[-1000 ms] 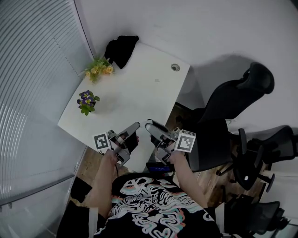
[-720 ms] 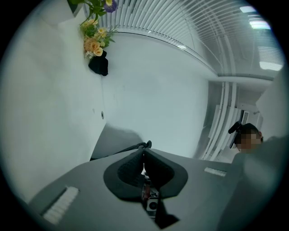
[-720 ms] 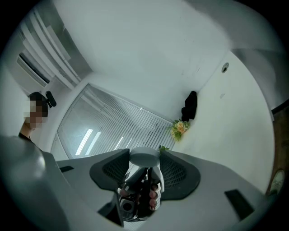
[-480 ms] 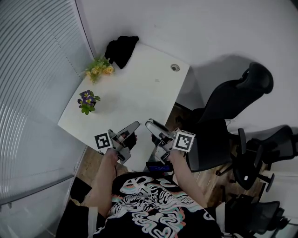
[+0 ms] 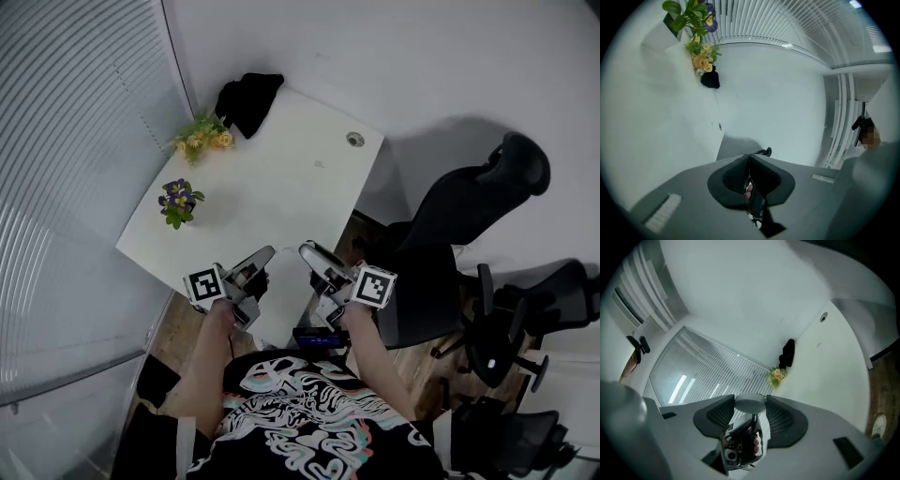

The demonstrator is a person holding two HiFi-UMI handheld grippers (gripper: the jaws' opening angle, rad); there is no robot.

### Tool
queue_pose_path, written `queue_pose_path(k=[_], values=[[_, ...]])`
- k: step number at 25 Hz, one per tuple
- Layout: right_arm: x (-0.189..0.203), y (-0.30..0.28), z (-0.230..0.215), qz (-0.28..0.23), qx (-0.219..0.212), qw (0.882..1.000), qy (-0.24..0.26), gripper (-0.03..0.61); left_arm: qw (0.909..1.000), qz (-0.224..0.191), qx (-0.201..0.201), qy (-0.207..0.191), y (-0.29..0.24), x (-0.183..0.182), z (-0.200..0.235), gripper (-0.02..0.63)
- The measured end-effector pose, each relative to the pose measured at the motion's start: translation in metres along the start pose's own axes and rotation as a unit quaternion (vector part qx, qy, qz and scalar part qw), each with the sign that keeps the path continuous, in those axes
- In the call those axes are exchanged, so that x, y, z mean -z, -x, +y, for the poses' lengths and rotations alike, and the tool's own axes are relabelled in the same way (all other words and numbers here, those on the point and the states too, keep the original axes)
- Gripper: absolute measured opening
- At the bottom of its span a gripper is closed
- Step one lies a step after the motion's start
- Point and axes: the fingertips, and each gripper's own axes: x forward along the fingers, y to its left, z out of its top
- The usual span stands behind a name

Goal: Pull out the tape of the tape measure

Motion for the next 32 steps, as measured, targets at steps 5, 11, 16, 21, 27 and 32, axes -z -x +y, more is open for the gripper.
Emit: queue_pose_path(k=[5, 11, 16, 21, 27, 32], values=[[0.007, -0.001, -0.004, 0.004, 0.003, 1.0, -0.007, 0.216, 0.9998, 0.002, -0.019, -0.007, 0.003, 0.001, 0.006, 0.005], [0.01, -0.005, -0.004, 0.005, -0.005, 1.0, -0.007, 0.216, 0.9994, 0.005, -0.032, -0.013, 0.01, 0.0, 0.011, 0.005], [0.012, -0.009, -0.004, 0.013, -0.008, 1.0, -0.011, 0.216, 0.9989, 0.002, -0.04, -0.025, 0.014, -0.004, 0.014, 0.005], [0.015, -0.011, -0.006, 0.011, -0.01, 1.0, -0.025, 0.216, 0.998, 0.011, -0.047, -0.041, 0.019, -0.006, 0.014, 0.005], [0.012, -0.007, -0.01, -0.006, -0.01, 0.999, -0.049, 0.216, 0.9955, 0.005, -0.076, -0.057, 0.027, -0.014, 0.019, 0.005], [0.0, 0.008, -0.016, -0.028, -0.008, 0.998, -0.061, 0.216, 0.9953, -0.027, -0.079, -0.048, 0.041, -0.025, 0.021, 0.005]])
